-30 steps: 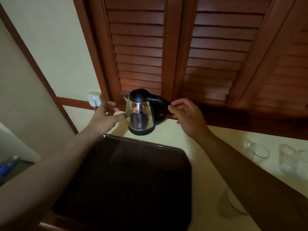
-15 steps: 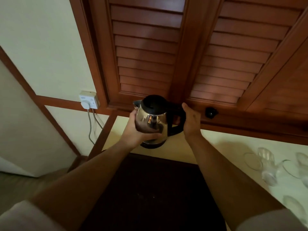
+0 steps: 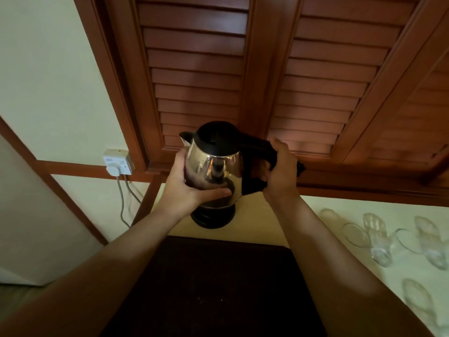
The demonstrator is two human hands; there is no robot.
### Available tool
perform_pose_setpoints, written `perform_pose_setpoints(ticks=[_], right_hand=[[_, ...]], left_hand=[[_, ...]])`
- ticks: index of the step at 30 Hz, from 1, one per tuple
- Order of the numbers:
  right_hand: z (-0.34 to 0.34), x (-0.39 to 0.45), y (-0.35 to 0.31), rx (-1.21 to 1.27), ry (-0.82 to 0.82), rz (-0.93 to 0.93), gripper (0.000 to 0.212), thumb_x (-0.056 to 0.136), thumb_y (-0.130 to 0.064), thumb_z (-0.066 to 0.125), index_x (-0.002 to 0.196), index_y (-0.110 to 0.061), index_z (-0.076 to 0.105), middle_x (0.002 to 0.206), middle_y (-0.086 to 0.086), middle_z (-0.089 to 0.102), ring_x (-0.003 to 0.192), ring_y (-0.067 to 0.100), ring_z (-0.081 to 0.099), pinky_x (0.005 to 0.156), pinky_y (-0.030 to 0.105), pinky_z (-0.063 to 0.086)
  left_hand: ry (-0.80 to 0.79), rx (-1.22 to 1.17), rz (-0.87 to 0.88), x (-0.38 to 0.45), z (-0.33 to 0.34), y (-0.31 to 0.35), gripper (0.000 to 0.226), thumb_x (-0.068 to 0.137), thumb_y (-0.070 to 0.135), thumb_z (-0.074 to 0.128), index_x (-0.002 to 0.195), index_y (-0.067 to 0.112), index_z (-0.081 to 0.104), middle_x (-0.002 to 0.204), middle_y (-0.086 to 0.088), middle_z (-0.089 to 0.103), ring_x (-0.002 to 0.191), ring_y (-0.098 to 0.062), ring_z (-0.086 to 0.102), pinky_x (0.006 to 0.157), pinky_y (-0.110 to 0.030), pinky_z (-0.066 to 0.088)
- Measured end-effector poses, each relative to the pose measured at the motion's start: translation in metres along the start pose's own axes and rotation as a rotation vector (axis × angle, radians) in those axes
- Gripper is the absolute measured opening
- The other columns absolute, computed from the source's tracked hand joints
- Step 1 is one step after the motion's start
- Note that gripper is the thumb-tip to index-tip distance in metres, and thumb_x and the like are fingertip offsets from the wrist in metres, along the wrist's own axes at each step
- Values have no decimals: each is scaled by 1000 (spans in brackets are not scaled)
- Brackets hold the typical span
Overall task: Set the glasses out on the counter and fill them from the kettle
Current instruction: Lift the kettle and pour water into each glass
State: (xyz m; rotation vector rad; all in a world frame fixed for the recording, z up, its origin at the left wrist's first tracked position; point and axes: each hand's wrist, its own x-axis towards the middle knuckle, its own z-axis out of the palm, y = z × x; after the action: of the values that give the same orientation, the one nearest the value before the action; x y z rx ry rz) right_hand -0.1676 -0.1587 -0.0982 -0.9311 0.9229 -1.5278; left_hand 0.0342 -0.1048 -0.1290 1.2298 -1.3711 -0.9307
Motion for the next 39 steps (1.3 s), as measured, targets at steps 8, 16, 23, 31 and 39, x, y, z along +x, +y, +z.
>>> perform_pose_setpoints(ticks=[8,16,23,31,39], right_hand=[[-29,-67,-91,29,115,-23,49,103,-29,48,56,-23,58,49,-1,40,43,14,33,54,37,19],[-100,-163,-168,93,248,-180,46,99,-32,54,54,-25,55,46,-4,36,38,12,29,39,26,21],[-182,-242,-216,36,322,-218,37,100,-34,55,65,-24,58,47,-6,36,39,9,30,39,23,23],[-284,-317,-231,-78,400,-147,40,99,-39,57,62,-25,58,50,-4,39,41,11,33,42,24,27],[-337,-344,-226,-220,456,-111,53,99,-39,55,48,-23,55,48,0,39,41,15,33,47,28,30]], left_hand=[[-119,-98,156,-35,36,58,104,61,13,95,151,21,42,136,1,71,124,-10,72,91,-21,62],[-274,-219,281,-93,114,114,107,57,29,97,148,28,40,134,25,67,127,2,66,92,-13,58],[-347,-335,300,-162,204,132,97,62,14,92,144,28,43,131,25,71,126,-6,70,94,-20,60],[-441,-377,139,-244,300,112,92,67,9,93,144,21,46,134,8,72,129,-21,70,97,-31,61],[-506,-350,-17,-288,345,97,91,67,8,97,143,23,49,135,4,72,126,-13,71,98,-30,62]])
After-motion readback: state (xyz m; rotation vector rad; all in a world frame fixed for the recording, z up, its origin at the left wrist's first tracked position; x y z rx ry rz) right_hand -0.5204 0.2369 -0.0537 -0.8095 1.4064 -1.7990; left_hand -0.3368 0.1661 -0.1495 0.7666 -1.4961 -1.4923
